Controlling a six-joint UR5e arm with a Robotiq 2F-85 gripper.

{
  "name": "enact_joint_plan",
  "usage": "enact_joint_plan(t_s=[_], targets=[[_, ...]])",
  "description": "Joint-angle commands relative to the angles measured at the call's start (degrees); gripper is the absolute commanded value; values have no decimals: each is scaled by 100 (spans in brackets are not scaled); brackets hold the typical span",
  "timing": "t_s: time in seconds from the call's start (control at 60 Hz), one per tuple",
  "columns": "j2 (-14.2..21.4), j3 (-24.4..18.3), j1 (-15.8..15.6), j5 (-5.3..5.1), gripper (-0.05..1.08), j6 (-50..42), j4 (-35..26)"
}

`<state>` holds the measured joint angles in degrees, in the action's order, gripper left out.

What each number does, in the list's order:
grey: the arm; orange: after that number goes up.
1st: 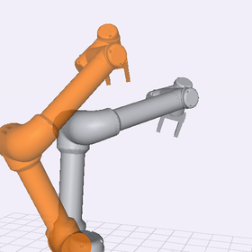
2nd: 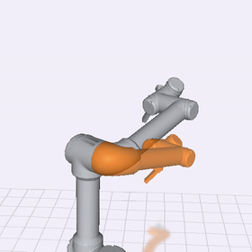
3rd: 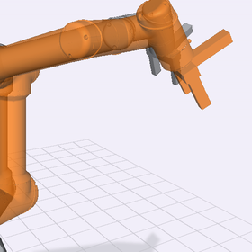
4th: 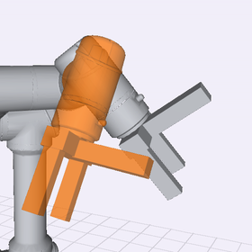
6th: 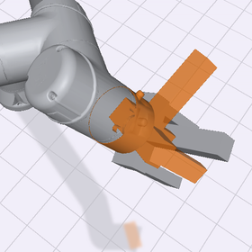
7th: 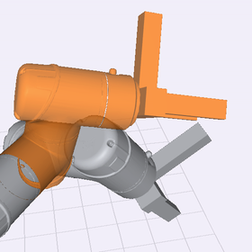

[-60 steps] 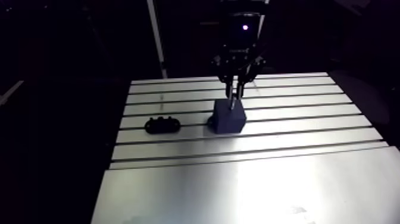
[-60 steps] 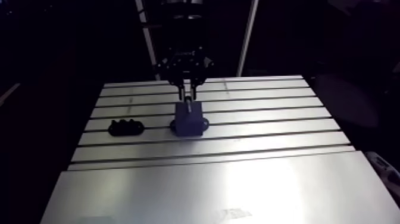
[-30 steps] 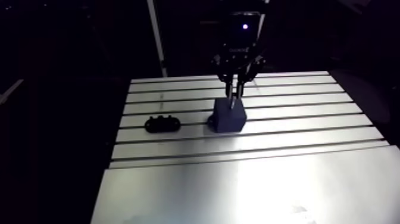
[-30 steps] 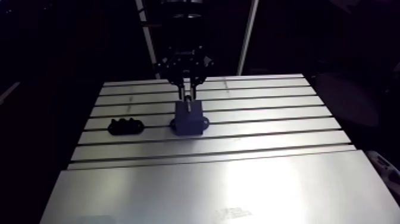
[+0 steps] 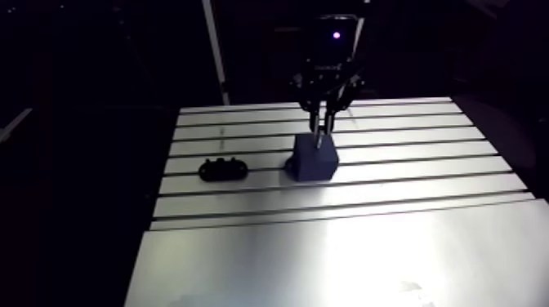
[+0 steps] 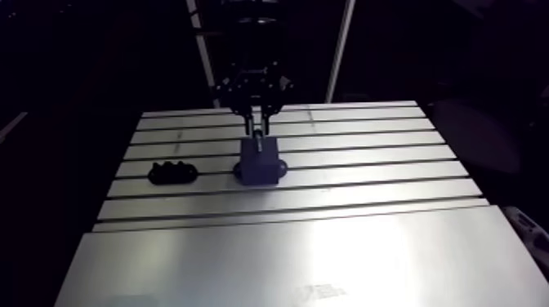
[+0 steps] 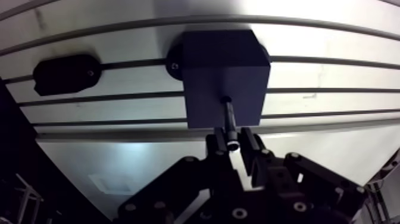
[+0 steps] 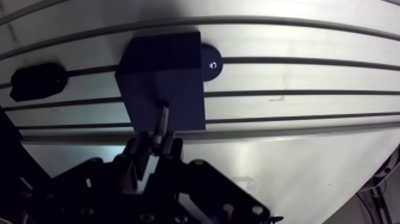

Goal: Pick up the M10 bolt and insert it into the hole until fully seated.

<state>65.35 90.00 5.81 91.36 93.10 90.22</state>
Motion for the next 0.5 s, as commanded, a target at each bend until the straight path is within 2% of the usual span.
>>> enact_joint_plan(t_s=[0.017,0.5], targets=[[-1,-4,-1,0,108,2,0],[-36,-31,-1,0,108,2,0]])
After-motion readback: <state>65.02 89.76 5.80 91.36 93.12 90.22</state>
